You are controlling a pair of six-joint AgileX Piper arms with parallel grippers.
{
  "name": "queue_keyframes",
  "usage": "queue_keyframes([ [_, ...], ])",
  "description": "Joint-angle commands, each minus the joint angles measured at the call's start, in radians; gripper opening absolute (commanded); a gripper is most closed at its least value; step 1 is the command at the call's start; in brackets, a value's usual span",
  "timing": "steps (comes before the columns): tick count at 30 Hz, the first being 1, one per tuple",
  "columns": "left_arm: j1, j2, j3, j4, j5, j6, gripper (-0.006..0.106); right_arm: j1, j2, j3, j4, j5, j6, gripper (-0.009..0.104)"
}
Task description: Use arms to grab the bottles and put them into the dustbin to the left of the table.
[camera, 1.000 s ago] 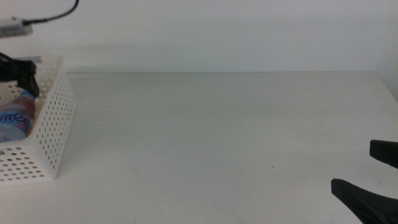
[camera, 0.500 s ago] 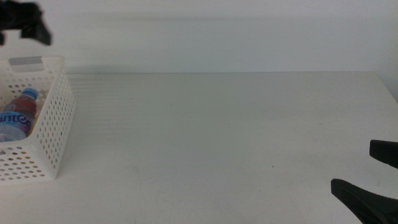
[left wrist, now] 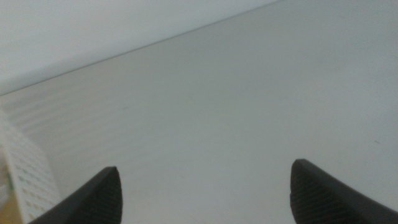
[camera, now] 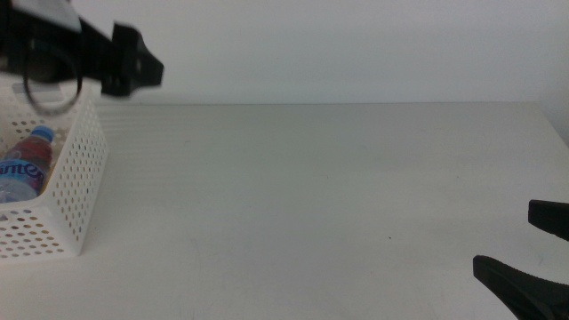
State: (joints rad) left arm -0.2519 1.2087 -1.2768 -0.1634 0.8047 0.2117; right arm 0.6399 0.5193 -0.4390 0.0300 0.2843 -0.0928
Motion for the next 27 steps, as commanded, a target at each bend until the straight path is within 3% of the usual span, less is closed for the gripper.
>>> queue_keyframes([
  [1,-0.037,-0.080,0.038,-0.019,-0.107,-0.002,0.085,-0.004,0.002,-0.030,-0.010,-0.077,-0.005,0.070],
  [11,-0.065,-0.249,0.244,-0.020,-0.225,-0.002,0.085,-0.004,0.002,-0.030,-0.010,-0.077,-0.005,0.070],
  [27,-0.065,-0.263,0.265,-0.033,-0.231,-0.002,0.085,-0.007,-0.021,-0.030,-0.010,-0.074,-0.005,0.070],
])
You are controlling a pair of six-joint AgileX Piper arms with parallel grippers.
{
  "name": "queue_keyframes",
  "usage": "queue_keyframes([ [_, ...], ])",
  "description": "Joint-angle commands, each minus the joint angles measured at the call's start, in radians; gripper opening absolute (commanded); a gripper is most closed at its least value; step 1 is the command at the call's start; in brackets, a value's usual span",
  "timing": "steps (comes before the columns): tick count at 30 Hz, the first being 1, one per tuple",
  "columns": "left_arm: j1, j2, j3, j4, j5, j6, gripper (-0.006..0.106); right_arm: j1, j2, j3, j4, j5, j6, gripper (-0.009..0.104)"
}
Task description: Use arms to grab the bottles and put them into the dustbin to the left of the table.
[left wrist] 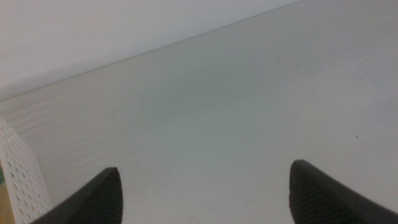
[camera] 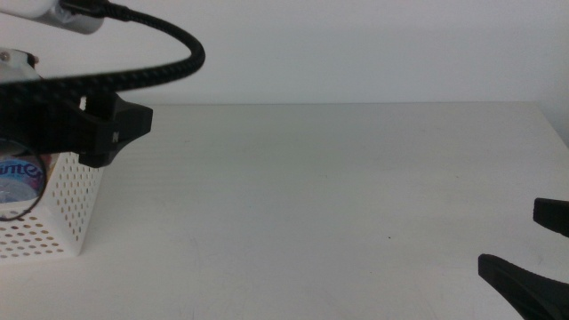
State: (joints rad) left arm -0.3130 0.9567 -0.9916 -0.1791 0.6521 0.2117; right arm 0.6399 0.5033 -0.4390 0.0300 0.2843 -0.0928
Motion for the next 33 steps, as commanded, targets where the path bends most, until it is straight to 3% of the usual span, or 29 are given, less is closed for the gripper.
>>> queue_keyframes([
  [1,-0.004,-0.021,-0.007,-0.015,-0.101,-0.002,0.085,-0.007,-0.013,-0.030,-0.010,-0.074,-0.005,0.070],
  [5,-0.004,-0.094,0.106,0.017,-0.277,-0.002,0.085,-0.030,-0.054,-0.029,-0.024,-0.072,-0.005,0.070],
  [10,-0.004,-0.228,0.269,0.094,-0.428,-0.002,0.085,-0.160,-0.105,0.004,-0.030,-0.078,-0.005,0.070],
  [15,-0.003,-0.376,0.397,0.094,-0.427,-0.002,0.085,-0.303,-0.186,0.117,0.033,-0.077,-0.005,0.070],
  [21,-0.002,-0.543,0.560,0.095,-0.438,-0.002,0.085,-0.416,-0.334,0.266,0.038,-0.074,-0.005,0.070],
  [33,0.038,-0.710,0.801,0.094,-0.528,-0.002,0.085,-0.487,-0.529,0.412,0.035,-0.070,-0.005,0.070],
])
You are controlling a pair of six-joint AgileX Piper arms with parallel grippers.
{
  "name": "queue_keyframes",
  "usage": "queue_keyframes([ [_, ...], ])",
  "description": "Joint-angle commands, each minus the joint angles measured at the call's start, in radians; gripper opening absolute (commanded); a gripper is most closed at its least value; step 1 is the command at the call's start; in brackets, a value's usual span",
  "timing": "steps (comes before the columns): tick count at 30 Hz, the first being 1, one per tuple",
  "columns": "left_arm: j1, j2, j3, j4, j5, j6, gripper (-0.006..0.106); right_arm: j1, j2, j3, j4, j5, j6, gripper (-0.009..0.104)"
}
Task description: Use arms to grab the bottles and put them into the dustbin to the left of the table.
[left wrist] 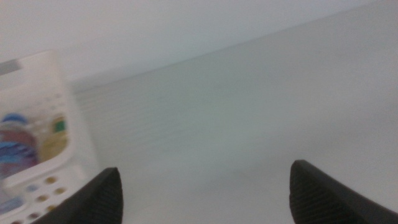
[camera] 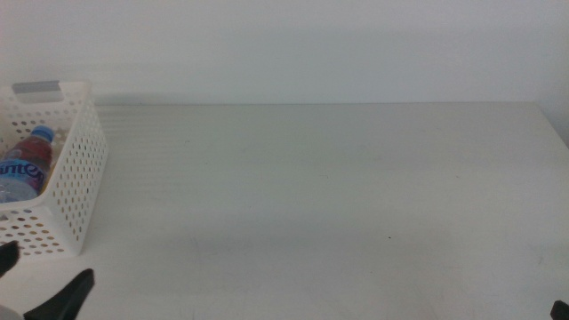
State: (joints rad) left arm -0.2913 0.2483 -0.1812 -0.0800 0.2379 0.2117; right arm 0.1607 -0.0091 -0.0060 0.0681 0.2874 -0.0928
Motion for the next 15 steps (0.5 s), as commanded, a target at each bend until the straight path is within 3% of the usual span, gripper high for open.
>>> queue_keyframes([
  [1,0.040,-0.008,0.004,-0.005,-0.121,-0.002,0.085,-0.008,-0.022,-0.020,-0.003,-0.074,-0.005,0.070],
  [7,0.183,-0.051,0.061,-0.029,-0.130,-0.002,0.085,-0.008,-0.028,-0.015,-0.003,-0.079,-0.005,0.070],
  [15,0.207,-0.231,0.174,-0.069,-0.128,-0.002,0.085,-0.008,-0.028,-0.014,-0.003,-0.077,-0.005,0.070],
])
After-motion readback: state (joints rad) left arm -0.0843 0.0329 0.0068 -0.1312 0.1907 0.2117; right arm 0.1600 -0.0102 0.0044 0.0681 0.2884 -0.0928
